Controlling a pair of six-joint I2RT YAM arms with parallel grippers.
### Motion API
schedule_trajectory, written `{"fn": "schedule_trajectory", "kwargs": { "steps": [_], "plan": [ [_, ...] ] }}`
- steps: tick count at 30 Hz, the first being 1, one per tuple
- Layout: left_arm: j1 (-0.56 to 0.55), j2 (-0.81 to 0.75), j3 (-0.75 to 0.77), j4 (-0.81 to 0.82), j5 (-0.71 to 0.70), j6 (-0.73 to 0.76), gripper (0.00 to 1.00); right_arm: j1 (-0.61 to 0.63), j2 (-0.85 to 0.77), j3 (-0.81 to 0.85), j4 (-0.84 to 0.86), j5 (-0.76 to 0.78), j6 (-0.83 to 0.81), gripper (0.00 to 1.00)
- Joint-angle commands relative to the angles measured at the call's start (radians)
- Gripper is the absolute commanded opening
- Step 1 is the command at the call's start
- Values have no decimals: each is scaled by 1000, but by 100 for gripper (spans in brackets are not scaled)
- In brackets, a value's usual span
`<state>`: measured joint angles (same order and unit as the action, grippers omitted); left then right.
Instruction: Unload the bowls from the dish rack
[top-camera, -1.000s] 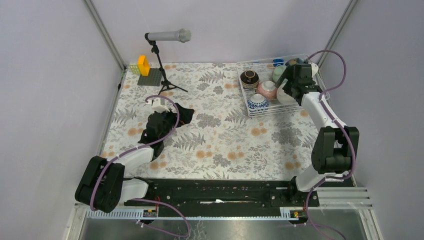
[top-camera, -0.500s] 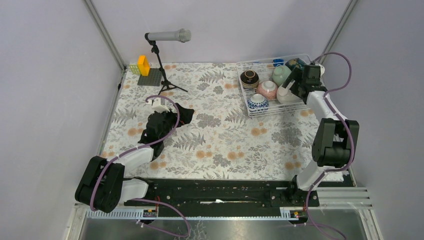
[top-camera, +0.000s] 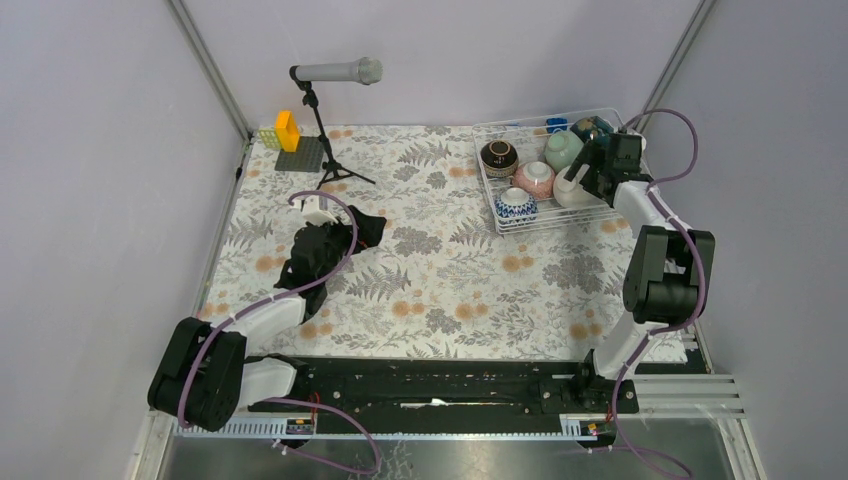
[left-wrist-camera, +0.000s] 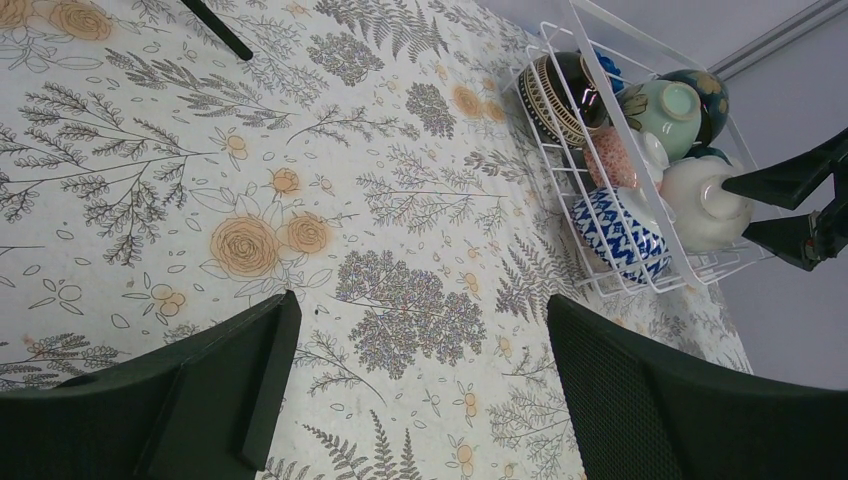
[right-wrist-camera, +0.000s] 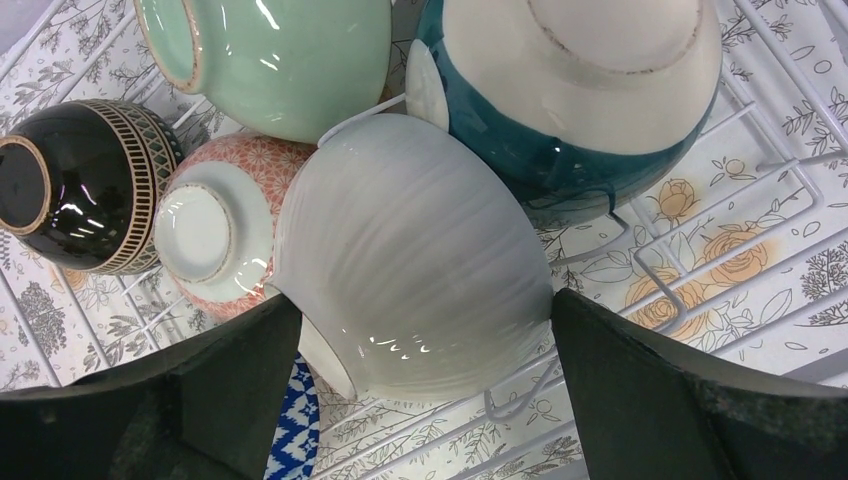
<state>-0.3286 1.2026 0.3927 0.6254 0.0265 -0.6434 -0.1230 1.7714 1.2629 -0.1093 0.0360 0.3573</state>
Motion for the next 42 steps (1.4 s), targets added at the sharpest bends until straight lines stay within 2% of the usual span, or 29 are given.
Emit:
{"fn": "schedule_trajectory", "kwargs": {
  "steps": [1, 3, 8, 18, 30, 33, 42],
  "plan": [
    [-4, -25, 20, 31, -17, 20, 99, -6, 70, 29, 74, -88, 25, 100],
    [-4, -22, 21, 30, -17, 22, 99, -7, 72, 33, 82, -112, 25, 99],
    [-4, -24, 23, 28, -14, 25, 99, -7, 35, 28, 98, -189, 37, 86],
    [-4, -34, 26, 20, -7, 25, 99, -7, -17, 10, 102, -307, 20, 74],
    [-6, -37, 30, 12, -6, 31, 99, -6, -114, -26, 101, -263, 9, 73],
    [-6, -37, 31, 10, -8, 32, 99, -6, -123, -24, 102, -277, 10, 69],
    [-7, -37, 32, 7, -11, 36, 99, -4, -131, 7, 83, -305, 20, 75]
  ]
}}
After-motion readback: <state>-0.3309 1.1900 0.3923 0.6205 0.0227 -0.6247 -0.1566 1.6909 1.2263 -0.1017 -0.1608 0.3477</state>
